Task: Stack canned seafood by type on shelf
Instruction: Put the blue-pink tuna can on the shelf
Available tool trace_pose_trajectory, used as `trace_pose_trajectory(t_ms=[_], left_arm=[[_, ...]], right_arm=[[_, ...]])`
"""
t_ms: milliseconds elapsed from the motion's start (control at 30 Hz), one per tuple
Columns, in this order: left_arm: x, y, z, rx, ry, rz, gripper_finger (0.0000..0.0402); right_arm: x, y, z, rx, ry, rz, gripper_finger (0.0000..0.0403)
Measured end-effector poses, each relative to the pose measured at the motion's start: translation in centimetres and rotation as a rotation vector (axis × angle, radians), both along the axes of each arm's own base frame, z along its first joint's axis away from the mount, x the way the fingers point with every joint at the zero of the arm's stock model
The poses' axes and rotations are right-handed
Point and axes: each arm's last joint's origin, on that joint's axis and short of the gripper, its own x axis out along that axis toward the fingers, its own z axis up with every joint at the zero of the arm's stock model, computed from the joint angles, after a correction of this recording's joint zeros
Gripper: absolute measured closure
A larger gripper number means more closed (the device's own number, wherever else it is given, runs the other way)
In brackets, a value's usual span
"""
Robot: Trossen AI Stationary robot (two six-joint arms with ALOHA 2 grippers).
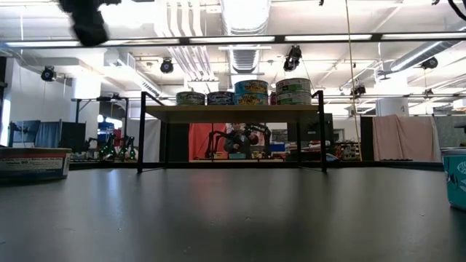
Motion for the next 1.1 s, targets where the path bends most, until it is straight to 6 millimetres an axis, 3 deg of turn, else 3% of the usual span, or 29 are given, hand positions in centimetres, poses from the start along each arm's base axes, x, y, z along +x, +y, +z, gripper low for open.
trace_pose_trajectory(t_ms=[133,267,433,533,800,1100], left_arm=[[-1.7,-1.3,-3.6,-0.175,0.079,0.138,0.0374],[-2.4,-2.7,-6.9,-0.318,0.149,0.159,0.032],[-2.6,-3.3,-11.0,-0.352,0.332,0.259,0.0247],[-2.3,-3.4,-12.8,-0.369,0.42,0.269,0.0223],[-1.0,-3.2,-15.4,-0.305,0.539,0.403,0.0226],[0.8,-2.7,-16.2,-0.311,0.516,0.575,0.0244]], right_arm=[[0.1,2.5,0.0,0.075,-0.003,0.02,0.0174],[0.3,5.4,-0.6,0.132,0.018,0.06,0.0157],[0.3,8.8,-2.1,0.191,0.073,0.063,0.0154],[0.0,10.1,-2.5,0.157,0.097,0.027,0.0161],[-1.0,10.2,-2.3,0.13,0.16,0.014,0.0177],[-4.6,9.5,-1.2,0.065,0.371,0.015,0.0179]])
